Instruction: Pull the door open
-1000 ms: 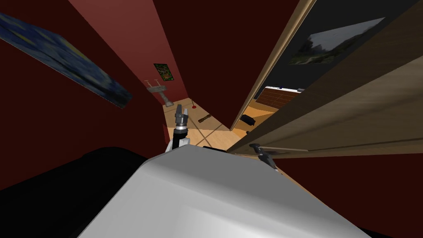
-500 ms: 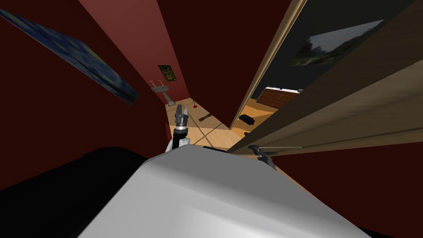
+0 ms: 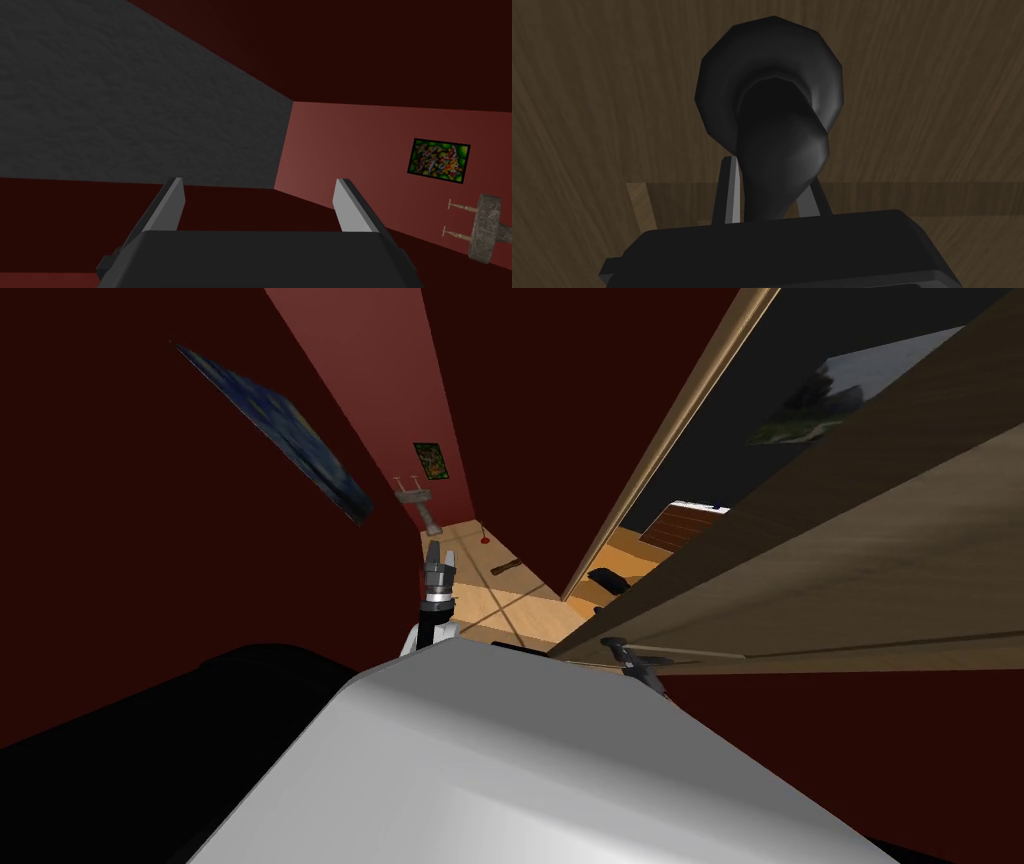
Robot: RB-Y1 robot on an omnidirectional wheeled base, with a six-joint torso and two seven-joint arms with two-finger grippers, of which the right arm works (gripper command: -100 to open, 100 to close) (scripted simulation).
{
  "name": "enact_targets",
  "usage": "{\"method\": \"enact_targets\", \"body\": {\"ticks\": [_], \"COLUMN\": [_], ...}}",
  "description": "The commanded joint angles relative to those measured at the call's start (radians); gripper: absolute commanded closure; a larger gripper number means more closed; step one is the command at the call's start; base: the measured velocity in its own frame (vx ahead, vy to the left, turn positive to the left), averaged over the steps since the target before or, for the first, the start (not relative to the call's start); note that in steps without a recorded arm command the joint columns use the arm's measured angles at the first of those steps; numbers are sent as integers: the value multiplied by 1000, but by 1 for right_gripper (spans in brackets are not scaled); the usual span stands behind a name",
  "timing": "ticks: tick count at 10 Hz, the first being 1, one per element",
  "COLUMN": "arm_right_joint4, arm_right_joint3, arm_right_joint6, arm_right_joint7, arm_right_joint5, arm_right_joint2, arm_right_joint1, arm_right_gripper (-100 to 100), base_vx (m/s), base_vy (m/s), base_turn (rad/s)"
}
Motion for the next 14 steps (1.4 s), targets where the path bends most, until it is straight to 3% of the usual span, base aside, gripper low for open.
{"method": "enact_targets", "body": {"ticks": [1,9,14], "arm_right_joint4": [0,-2,-3], "arm_right_joint3": [0,9,15], "arm_right_joint6": [-4,-7,-10], "arm_right_joint7": [2,7,11], "arm_right_joint5": [0,7,11], "arm_right_joint2": [-1,7,13], "arm_right_joint1": [2,-3,-5], "arm_right_gripper": [100,100,100], "base_vx": [-163,-150,-94], "base_vy": [-91,-93,-48], "base_turn": [217,338,255]}}
